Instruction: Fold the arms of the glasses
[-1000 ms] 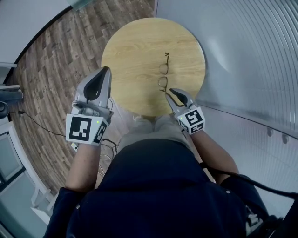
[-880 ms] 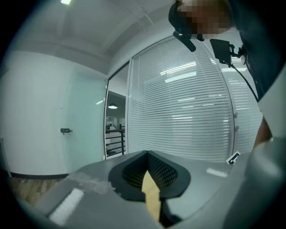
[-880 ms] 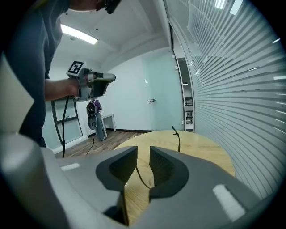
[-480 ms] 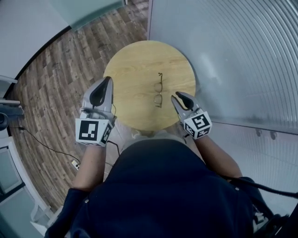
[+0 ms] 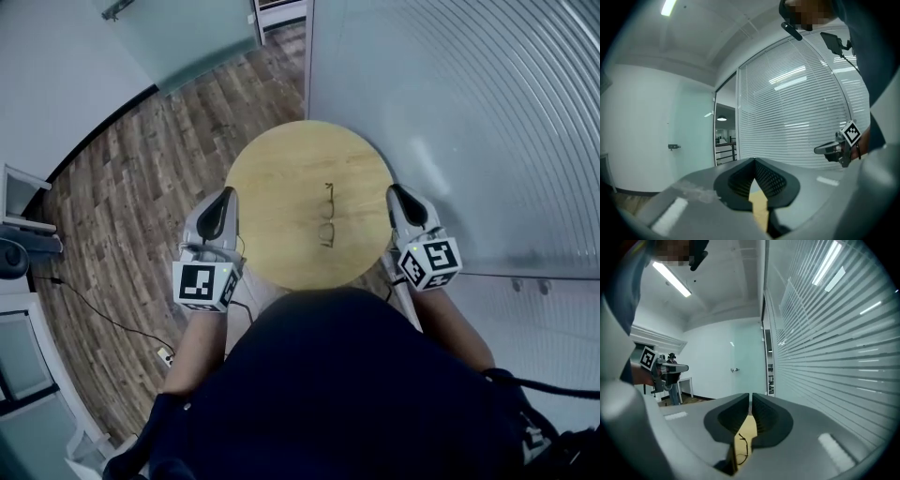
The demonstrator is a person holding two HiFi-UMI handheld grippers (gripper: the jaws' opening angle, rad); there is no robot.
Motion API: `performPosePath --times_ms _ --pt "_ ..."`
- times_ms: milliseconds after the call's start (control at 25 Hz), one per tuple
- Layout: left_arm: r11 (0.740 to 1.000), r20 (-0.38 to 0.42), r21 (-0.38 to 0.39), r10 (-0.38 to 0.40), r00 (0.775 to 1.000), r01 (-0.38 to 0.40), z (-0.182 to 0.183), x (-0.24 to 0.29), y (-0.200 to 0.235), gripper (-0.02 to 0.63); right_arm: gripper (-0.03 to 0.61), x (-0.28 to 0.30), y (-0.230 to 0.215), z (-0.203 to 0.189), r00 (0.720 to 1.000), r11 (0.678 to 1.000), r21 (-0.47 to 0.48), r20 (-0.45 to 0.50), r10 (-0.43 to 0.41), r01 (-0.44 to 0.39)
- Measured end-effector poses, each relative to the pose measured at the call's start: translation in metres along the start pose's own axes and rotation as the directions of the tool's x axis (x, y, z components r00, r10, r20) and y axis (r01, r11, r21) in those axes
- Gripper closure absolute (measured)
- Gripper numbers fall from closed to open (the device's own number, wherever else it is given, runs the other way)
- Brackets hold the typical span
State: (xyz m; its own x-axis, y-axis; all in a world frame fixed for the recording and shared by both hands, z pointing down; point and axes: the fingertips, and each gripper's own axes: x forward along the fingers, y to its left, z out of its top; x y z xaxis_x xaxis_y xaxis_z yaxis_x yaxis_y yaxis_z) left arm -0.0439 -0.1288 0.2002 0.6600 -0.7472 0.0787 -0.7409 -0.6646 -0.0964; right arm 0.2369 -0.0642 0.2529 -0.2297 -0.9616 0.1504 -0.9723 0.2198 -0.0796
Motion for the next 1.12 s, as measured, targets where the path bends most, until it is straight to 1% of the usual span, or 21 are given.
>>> performPosePath --times_ms 120,400,520,680,880,1120 --pt "1.000 0.007 0.015 0.003 1.000 -0.003 0.001 0.003 -0.004 0.612 0.568 -0.002 -0.007 0.008 1.000 1.000 -0.016 0.013 -0.001 0.002" --pt "0.999 -0.008 0.028 -0.023 1.000 0.023 -0.003 0.013 -0.023 0.612 0.569 -0.002 -0.021 -0.005 1.000 1.000 -0.007 -0.007 -0.010 0.010" --pt "0.999 -0.007 0.029 -0.021 1.000 0.021 -0.004 0.015 -0.025 0.612 0.569 0.000 -0.018 -0.007 1.000 1.000 -0.019 -0.010 0.005 -0.005" --pt "1.000 -0.003 0.012 -0.012 1.000 0.012 0.003 0.012 -0.027 0.612 0.569 0.001 -0.010 -0.009 0.999 0.999 -0.022 -0.014 0.031 -0.031" --pt "1.000 0.007 0.025 0.004 1.000 -0.004 0.011 0.005 -0.028 0.612 0.569 0.000 -0.003 -0.010 0.998 0.998 -0.016 -0.013 0.056 -0.056" --pt "1.000 0.017 0.025 0.018 1.000 -0.019 0.011 -0.004 -0.034 0.612 0.569 -0.004 0.001 -0.010 0.997 0.997 -0.017 -0.003 0.075 -0.075"
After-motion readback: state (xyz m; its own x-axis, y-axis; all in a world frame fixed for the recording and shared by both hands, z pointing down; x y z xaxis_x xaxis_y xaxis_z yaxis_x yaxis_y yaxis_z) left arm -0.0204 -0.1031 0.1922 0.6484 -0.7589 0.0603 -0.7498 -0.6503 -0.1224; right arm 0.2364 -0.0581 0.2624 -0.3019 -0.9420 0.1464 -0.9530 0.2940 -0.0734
